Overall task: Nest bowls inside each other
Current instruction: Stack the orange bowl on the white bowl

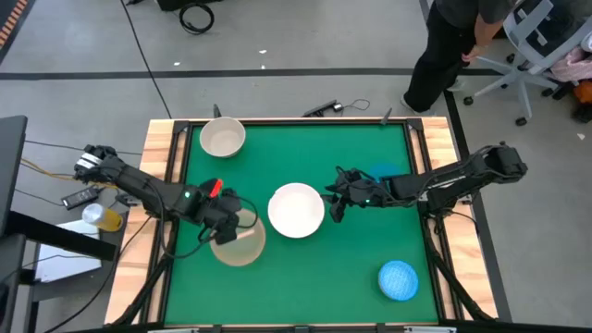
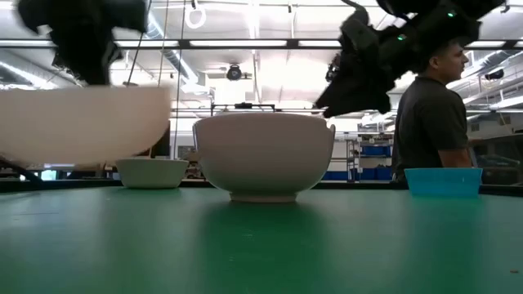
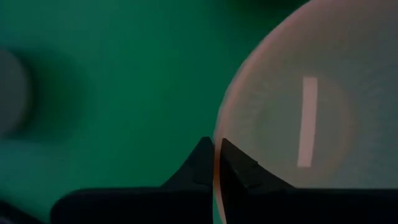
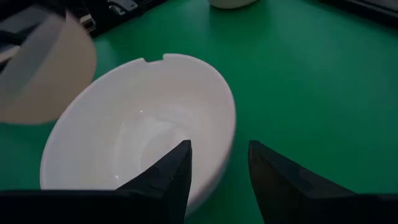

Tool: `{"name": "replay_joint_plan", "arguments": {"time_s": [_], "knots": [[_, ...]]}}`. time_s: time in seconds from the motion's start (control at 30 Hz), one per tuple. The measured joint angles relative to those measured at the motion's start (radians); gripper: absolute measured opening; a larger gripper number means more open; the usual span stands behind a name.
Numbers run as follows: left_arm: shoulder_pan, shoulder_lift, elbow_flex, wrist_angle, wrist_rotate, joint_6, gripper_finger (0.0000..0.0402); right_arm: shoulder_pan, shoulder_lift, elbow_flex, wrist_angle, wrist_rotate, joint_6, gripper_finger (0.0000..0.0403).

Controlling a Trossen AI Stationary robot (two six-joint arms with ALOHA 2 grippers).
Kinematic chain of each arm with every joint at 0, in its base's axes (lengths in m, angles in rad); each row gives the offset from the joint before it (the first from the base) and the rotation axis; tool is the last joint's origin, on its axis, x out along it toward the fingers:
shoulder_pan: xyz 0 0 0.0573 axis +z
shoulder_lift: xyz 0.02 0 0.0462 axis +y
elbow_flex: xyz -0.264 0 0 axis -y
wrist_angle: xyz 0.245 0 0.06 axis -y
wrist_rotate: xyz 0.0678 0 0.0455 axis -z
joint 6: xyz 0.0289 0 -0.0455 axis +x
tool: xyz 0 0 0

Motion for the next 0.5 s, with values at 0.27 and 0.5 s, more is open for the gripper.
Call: {"name": "replay_joint_plan", "arguments": {"time_s": [0.27,0.5], "knots": [[0.144,0.012,0.099,0.124,-0.147,0.150,0.0011,0.000,0.125,0.203,-0.086,0.000,-0.142,0.0162],[0.239,0.072,0.098,0.301,-0.192,0.274,0.0011,-0.001,0.202,0.377,-0.144,0.084,-0.317,0.0162]]}}
